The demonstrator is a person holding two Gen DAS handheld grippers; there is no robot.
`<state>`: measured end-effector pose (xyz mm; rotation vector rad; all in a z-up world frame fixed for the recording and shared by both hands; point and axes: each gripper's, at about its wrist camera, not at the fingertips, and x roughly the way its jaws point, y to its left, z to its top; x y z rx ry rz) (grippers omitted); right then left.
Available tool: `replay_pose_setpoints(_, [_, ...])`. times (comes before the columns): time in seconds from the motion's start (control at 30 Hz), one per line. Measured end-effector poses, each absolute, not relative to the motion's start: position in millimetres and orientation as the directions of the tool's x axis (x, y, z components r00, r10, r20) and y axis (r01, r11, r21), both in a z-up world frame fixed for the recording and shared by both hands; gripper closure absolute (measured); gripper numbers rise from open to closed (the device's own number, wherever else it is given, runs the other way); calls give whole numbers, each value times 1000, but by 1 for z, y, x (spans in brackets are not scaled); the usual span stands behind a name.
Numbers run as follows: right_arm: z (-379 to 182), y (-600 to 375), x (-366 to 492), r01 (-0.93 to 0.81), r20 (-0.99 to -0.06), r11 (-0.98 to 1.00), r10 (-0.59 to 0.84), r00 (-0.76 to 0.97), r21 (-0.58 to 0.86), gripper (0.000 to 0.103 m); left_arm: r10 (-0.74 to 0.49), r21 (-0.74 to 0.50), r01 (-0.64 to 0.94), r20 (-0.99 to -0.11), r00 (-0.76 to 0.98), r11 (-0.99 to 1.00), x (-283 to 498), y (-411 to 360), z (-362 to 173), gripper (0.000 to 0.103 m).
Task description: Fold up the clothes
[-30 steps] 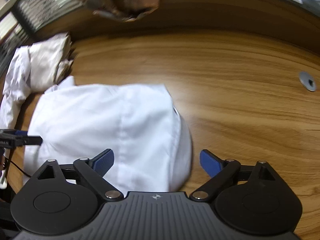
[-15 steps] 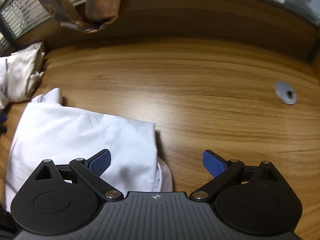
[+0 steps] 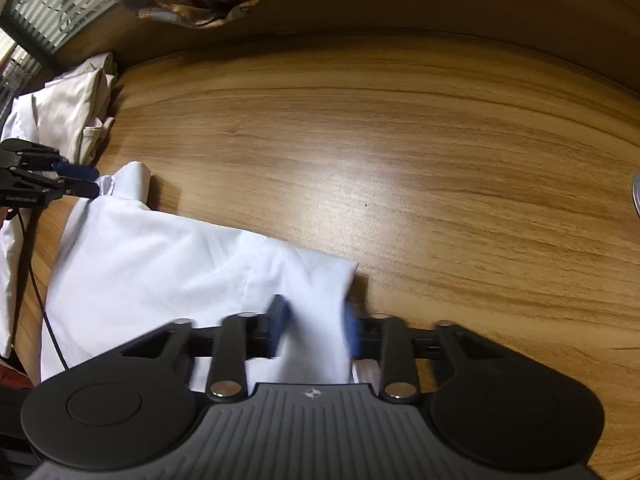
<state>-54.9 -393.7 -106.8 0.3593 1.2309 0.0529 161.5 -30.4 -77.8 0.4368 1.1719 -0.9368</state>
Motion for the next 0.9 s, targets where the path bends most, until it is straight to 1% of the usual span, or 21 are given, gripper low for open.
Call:
replay_pose_setpoints(0.13, [-101, -386, -56, 152, -913, 950, 206, 353, 273, 85, -397, -112, 816, -905, 151, 567, 152, -26, -72, 101])
replay_pose_setpoints(0.17, [-97, -385, -58, 156, -911, 951, 196, 362, 267, 90, -398, -96, 810, -900, 178, 579, 150, -25, -69, 101])
replay_pose_setpoints(0.2, [-94, -384, -59, 159, -909, 952, 187, 372, 261, 92, -401, -86, 800, -894, 201, 593, 151, -22, -66, 101])
replay_pose_setpoints(0.27, [-85, -383, -64, 168, -903, 953, 171, 395, 254, 93, -405, -72, 779, -881, 242, 622, 154, -18, -60, 101])
replay_pose_setpoints(0.33, [-76, -382, -69, 173, -896, 955, 152, 418, 243, 94, -414, -99, 775, -883, 220, 624, 160, -15, -60, 99])
replay_pose_setpoints(0.37, [-71, -381, -71, 175, -891, 955, 144, 431, 239, 96, -419, -116, 774, -885, 204, 622, 163, -14, -60, 95])
replay_pose_setpoints(0.4, [-65, -382, -74, 180, -884, 954, 137, 447, 239, 96, -423, -133, 778, -887, 183, 614, 164, -14, -62, 86])
replay_pose_setpoints(0.43, [-59, -383, -77, 183, -876, 953, 131, 463, 239, 96, -427, -149, 783, -890, 159, 603, 165, -15, -63, 79])
replay_pose_setpoints(0.47, [-52, -383, -79, 185, -868, 952, 128, 479, 243, 97, -431, -166, 788, -892, 135, 592, 166, -16, -65, 61])
replay_pose_setpoints(0.5, [-46, -383, -81, 184, -863, 952, 127, 489, 245, 97, -433, -173, 792, -893, 124, 585, 166, -17, -67, 47])
replay_pose_setpoints(0.53, [-41, -384, -83, 184, -857, 952, 126, 500, 247, 97, -434, -176, 796, -893, 118, 579, 166, -20, -70, 47])
replay_pose_setpoints(0.63, [-32, -381, -88, 182, -849, 953, 119, 514, 243, 97, -439, -200, 799, -894, 88, 567, 165, -25, -77, 48])
replay_pose_setpoints(0.67, [-30, -380, -89, 182, -849, 953, 115, 516, 240, 97, -435, -203, 799, -897, 80, 565, 164, -27, -80, 51])
replay_pose_setpoints(0.7, [-29, -378, -91, 185, -850, 954, 109, 516, 234, 97, -431, -206, 800, -900, 72, 564, 163, -29, -82, 59])
replay_pose_setpoints(0.73, [-29, -376, -92, 190, -851, 954, 104, 515, 231, 97, -426, -203, 802, -902, 70, 562, 162, -30, -84, 63])
replay_pose_setpoints(0.77, [-29, -374, -94, 195, -851, 953, 100, 516, 230, 97, -422, -199, 804, -904, 70, 560, 161, -31, -85, 81])
replay_pose_setpoints(0.8, [-29, -374, -96, 199, -850, 953, 96, 518, 229, 98, -420, -190, 807, -904, 78, 560, 159, -31, -84, 92])
replay_pose_setpoints(0.9, [-27, -372, -102, 212, -845, 950, 86, 527, 229, 98, -438, -189, 794, -893, 107, 578, 157, -25, -79, 98])
